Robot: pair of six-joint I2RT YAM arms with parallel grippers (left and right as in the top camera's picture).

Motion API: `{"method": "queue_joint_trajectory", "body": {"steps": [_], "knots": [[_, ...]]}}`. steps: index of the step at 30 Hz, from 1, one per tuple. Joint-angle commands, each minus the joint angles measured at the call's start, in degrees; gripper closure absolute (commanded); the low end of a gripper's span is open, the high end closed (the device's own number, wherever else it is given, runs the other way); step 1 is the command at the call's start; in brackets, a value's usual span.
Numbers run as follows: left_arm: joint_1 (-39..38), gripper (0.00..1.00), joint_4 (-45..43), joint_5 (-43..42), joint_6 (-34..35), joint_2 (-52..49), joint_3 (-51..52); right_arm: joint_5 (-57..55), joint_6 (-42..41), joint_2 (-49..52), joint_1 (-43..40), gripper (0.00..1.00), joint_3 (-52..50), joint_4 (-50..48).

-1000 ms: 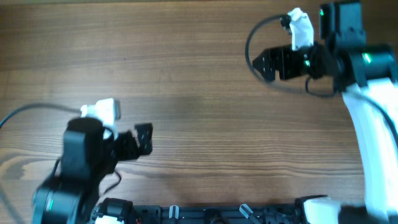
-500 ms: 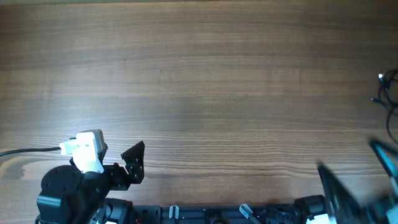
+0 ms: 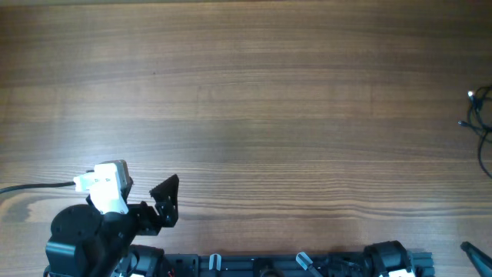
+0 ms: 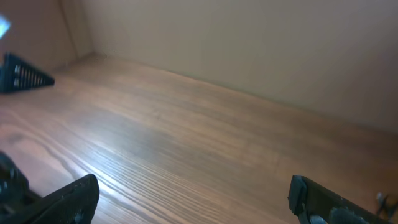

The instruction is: Untangle cables

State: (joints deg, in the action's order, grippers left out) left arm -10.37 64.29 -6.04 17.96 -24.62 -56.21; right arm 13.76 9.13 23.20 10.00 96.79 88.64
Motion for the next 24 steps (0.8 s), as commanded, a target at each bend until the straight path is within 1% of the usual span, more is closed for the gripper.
{"method": "queue_joint_trajectory", "body": {"steps": [1,5,9,12,15,17,19,24], "knots": [[0.2,0.0,-0.2,-0.3,0.5,0.3,0.1,3.7,8.9,-3.8,0.0,0.0,-0.1,-1.9],[0.2,0.0,-0.2,-0.3,0.5,0.3,0.1,3.7,8.9,-6.8,0.0,0.0,-0.1,-5.5],[0.2,0.0,-0.1,-0.3,0.5,0.3,0.1,0.1,9.1,-11.6,0.0,0.0,-0.1,-10.7],[0.2,0.0,-0.1,-0.3,0.5,0.3,0.1,-2.7,9.3,-15.1,0.0,0.0,-0.1,-12.6],[0.2,0.0,-0.1,-0.3,0.5,0.3,0.1,-3.3,10.7,-17.0,-0.2,0.0,0.0,-13.4],[0.2,0.0,-0.1,-0.3,0.5,0.3,0.1,-4.1,12.9,-19.2,-1.0,0.0,0.0,-15.8],[0.2,0.0,0.0,-0.3,0.5,0.3,0.1,-6.8,13.0,-21.2,-2.0,0.0,0.0,-18.2],[0.2,0.0,0.0,-0.3,0.5,0.3,0.1,-8.9,13.2,-22.8,-2.3,0.0,0.5,-17.7]]}}
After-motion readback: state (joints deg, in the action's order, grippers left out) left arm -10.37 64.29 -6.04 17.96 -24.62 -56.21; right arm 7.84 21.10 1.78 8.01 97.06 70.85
